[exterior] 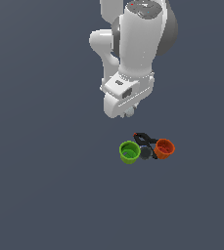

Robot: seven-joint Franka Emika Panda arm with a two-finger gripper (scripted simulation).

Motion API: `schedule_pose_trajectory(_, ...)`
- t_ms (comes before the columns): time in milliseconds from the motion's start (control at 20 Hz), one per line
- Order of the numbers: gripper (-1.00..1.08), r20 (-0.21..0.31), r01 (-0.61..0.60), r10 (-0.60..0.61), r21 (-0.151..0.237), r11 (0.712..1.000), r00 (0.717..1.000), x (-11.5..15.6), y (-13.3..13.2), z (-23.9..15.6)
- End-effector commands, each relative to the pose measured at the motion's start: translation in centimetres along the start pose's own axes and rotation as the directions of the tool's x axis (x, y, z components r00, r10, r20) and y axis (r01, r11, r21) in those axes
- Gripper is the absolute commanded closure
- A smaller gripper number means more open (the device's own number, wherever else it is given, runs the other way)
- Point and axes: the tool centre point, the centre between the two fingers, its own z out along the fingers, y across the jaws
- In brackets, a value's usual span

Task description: Pick up a designated object from a clutter of objects.

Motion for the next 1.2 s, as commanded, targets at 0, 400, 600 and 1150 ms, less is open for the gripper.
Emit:
schedule_pose_trajectory(0, 1.08, 0.001, 0.000, 0.000, 0.000, 1.000, 1.000, 1.0, -1.9, -2.5)
schedule_pose_trajectory(400, 1.08, 0.000, 0.000, 0.000, 0.001, 1.000, 1.000, 4.1, -7.3, -9.6)
schedule_pose_trajectory(600, 1.08, -0.001, 0.000, 0.000, 0.002, 1.000, 1.000, 5.3, -9.2, -12.2)
schedule_pose_trajectory(1150, 1.08, -0.002, 0.000, 0.000, 0.004, 1.000, 1.000, 7.0, -11.4, -15.5)
